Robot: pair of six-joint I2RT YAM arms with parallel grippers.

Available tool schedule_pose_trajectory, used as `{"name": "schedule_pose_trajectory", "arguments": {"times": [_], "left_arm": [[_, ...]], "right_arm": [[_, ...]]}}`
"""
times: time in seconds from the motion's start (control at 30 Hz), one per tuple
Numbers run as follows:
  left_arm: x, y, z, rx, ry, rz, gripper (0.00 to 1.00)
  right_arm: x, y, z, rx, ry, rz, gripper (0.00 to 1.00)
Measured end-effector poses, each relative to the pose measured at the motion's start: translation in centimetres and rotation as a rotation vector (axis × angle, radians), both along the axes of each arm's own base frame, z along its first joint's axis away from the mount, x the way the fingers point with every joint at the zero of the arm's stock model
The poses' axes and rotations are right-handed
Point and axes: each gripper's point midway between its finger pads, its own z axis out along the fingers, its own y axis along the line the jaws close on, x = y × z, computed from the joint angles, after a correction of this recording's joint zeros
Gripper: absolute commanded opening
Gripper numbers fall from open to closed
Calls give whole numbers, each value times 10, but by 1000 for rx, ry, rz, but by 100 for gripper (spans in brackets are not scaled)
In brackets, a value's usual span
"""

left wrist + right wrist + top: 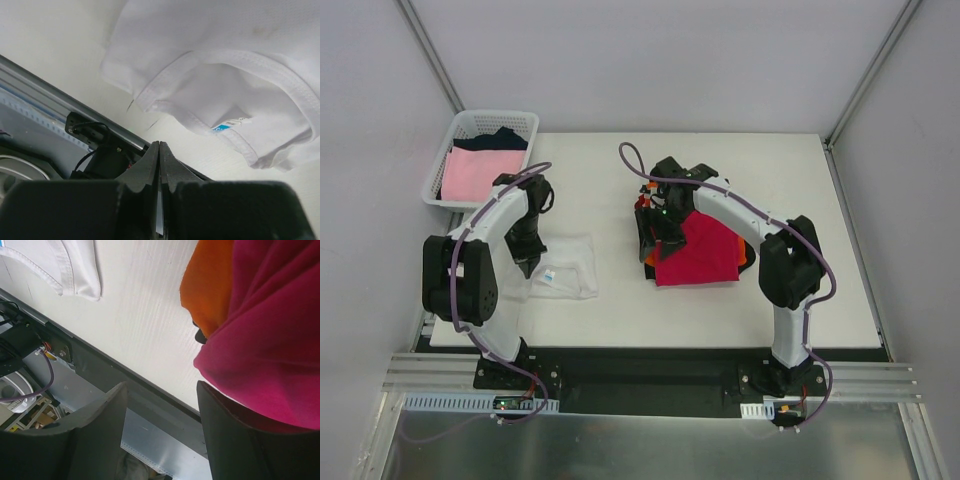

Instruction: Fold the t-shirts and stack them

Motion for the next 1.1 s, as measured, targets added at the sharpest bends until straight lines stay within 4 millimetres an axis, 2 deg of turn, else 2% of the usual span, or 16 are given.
{"name": "schedule_pose_trajectory", "arguments": {"times": [0.1,0.23,0.43,0.63,0.9,1.1], "left_arm": [[3,4,-6,19,-23,-5,0],[4,2,-24,3,-50,-15,0],[22,-15,-42,-103,-104,-23,0],[30,-37,-69,-222,-47,-31,0],[46,-62,-66,-341,-71,-78,0],[44,-93,-63,-380,-69,-169,0]], "right_arm": [[0,0,1,1,-1,0,60],[-1,-1,0,-4,4,2,60],[-3,-3,0,-12,13,3,60],[-4,-4,0,-18,14,8,60],[-4,-4,0,-18,13,9,60],[-4,-4,0,-18,13,9,63]]}}
